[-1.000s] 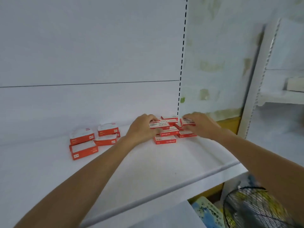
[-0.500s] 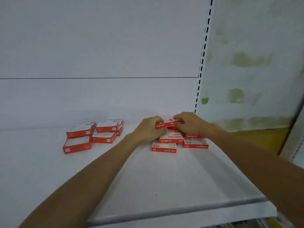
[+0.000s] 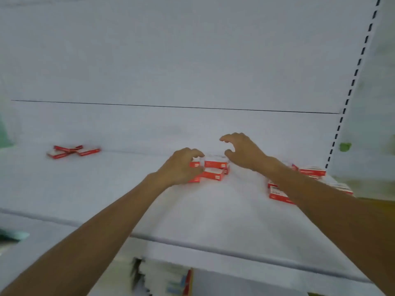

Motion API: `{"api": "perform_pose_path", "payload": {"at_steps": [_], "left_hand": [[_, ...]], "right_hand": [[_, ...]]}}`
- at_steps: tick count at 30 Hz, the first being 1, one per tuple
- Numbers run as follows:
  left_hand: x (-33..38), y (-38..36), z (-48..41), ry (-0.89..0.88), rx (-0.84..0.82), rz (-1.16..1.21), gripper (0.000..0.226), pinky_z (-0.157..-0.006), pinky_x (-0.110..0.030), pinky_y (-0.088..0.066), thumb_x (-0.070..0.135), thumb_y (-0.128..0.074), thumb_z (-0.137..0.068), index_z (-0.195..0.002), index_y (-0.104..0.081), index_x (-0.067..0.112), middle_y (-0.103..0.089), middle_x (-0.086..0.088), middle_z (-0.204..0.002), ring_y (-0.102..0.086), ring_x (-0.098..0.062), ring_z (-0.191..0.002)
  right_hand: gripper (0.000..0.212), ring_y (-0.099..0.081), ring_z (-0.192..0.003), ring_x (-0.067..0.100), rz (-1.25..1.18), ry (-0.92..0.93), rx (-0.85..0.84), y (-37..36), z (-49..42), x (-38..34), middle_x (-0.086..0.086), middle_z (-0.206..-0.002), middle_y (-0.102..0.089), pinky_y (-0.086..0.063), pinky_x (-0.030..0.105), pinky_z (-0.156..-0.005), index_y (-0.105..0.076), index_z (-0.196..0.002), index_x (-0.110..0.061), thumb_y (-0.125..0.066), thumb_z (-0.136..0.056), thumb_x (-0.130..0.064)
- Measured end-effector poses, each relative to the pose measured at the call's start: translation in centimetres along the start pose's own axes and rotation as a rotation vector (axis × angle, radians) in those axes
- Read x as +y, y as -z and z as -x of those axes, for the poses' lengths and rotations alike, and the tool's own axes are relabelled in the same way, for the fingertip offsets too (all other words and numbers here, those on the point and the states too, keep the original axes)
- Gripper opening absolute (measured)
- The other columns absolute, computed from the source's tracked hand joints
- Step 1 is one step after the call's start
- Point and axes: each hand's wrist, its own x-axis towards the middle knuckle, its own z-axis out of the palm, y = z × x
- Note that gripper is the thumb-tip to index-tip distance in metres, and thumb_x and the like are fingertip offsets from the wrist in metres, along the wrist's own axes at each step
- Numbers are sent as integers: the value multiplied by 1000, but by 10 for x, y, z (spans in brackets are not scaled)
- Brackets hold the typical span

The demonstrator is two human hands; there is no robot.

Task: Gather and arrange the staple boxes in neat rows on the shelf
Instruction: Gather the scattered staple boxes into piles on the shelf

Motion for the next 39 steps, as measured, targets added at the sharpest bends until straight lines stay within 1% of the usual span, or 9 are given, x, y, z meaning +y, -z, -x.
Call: {"api": "perform_pose_path", "payload": {"at_steps": [4, 13, 18, 20, 25, 28, 31, 36, 39], "left_hand": [[-73, 64, 56, 131, 122, -81, 33, -82, -21, -41, 24, -63, -85, -117, -59, 18, -61, -3, -114, -52, -10, -87], [-215, 181, 194, 423, 252, -156, 30, -83, -20, -39, 23, -62, -85, -114, -61, 17, -63, -3, -116, -54, -10, -90], [-260, 219, 241, 485, 276, -176, 30, -84, -21, -39, 24, -59, -88, -117, -59, 16, -61, -4, -117, -53, -11, -92], [-271, 227, 250, 494, 266, -181, 30, -84, -22, -40, 25, -59, -88, -117, -59, 17, -60, -4, -117, -52, -11, -93], [-301, 241, 256, 479, 313, -156, 29, -83, -20, -40, 23, -59, -88, -116, -60, 16, -61, -4, -116, -54, -12, -95], [-322, 240, 250, 470, 288, -145, 29, -82, -20, -40, 23, -59, -88, -116, -60, 16, -61, -3, -116, -54, -12, -96], [-348, 244, 233, 450, 291, -136, 28, -81, -19, -39, 24, -58, -88, -115, -60, 17, -61, -3, -116, -53, -10, -93], [-393, 250, 189, 372, 266, -154, 26, -84, -21, -42, 24, -59, -88, -113, -61, 17, -62, 0, -113, -54, -9, -92], [-420, 256, 153, 292, 270, -158, 20, -79, -17, -42, 19, -59, -87, -106, -65, 15, -66, -2, -107, -56, -7, -86]], "right_hand": [[45, -43, -122, 25, -98, 148, -46, -33, -29, -99, 11, -129, -51, -34, 35, -103, -46, -133, -13, -48, -89, -13], [45, -46, -120, 23, -235, 325, -172, -108, -68, -297, 8, -132, -49, -41, 40, -100, -43, -134, -17, -49, -89, -17], [49, -49, -119, 23, -265, 400, -201, -137, -72, -366, 7, -136, -48, -41, 32, -95, -40, -138, -17, -49, -90, -13], [51, -47, -120, 23, -266, 415, -216, -145, -79, -383, 4, -138, -46, -38, 28, -92, -39, -139, -18, -48, -90, -12], [53, -43, -127, 27, -245, 384, -210, -167, -105, -413, 10, -140, -45, -36, 35, -102, -39, -140, -15, -51, -89, -14], [51, -45, -125, 28, -207, 372, -221, -178, -123, -421, 11, -137, -47, -37, 33, -98, -41, -139, -15, -51, -89, -14], [43, -49, -117, 27, -202, 371, -199, -186, -150, -423, 11, -129, -53, -38, 30, -89, -47, -132, -13, -52, -90, -17], [45, -50, -120, 25, -186, 304, -184, -200, -203, -414, 11, -132, -52, -41, 34, -98, -46, -133, -13, -56, -90, -16], [44, -51, -118, 24, -209, 220, -221, -212, -235, -398, 11, -132, -52, -41, 31, -95, -46, -133, -13, -55, -90, -17]]}}
